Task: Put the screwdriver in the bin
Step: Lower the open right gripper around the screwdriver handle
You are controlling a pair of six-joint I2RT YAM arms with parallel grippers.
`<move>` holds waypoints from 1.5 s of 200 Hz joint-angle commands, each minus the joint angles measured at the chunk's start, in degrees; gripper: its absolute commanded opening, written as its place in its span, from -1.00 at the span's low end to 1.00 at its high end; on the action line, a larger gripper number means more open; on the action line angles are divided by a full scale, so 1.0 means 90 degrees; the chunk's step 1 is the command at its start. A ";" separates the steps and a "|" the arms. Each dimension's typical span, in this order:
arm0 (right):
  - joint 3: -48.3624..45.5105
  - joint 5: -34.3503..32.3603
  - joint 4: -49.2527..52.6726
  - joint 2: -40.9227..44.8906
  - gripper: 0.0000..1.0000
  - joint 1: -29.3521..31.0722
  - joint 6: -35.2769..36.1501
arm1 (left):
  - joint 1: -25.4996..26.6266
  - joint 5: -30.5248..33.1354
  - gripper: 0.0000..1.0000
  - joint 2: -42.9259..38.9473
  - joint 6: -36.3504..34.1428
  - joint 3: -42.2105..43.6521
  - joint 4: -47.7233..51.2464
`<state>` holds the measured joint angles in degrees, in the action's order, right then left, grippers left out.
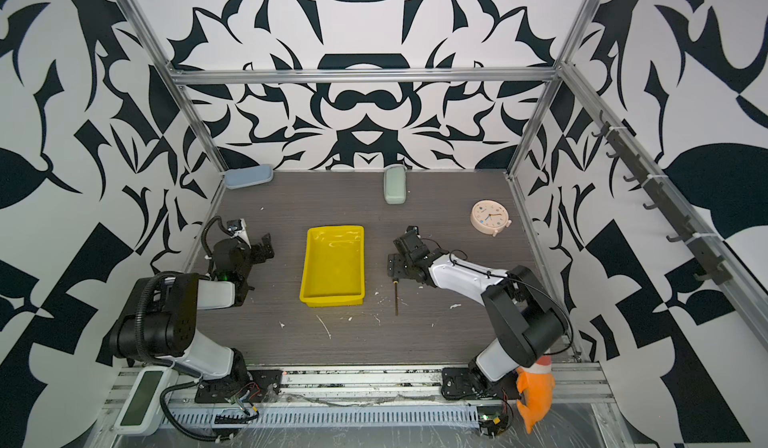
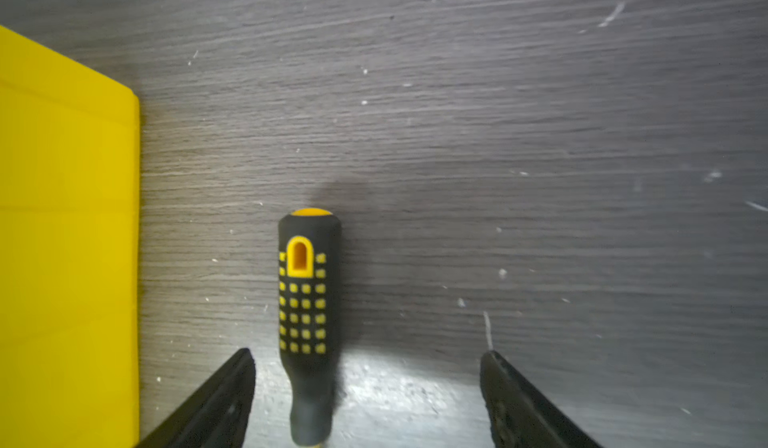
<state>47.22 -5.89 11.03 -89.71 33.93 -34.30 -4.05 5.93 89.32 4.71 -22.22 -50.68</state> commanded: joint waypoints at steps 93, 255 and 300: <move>0.0439 -0.0139 0.0338 -0.0677 0.57 0.0057 0.0000 | 0.0009 -0.0081 0.99 -0.0044 0.0074 0.0017 0.0006; -0.0280 -0.1047 0.0897 0.0896 -0.40 0.0055 0.0458 | 0.0006 -0.0075 0.98 -0.0050 0.0076 0.0016 0.0006; -0.0144 -0.1123 0.1077 0.1430 -0.41 0.0050 0.0454 | 0.0010 -0.0080 0.99 -0.0051 0.0073 0.0012 0.0006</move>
<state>44.60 -13.67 18.96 -78.54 34.48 -30.87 -4.05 5.93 89.30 4.73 -22.22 -50.68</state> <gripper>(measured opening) 0.300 0.992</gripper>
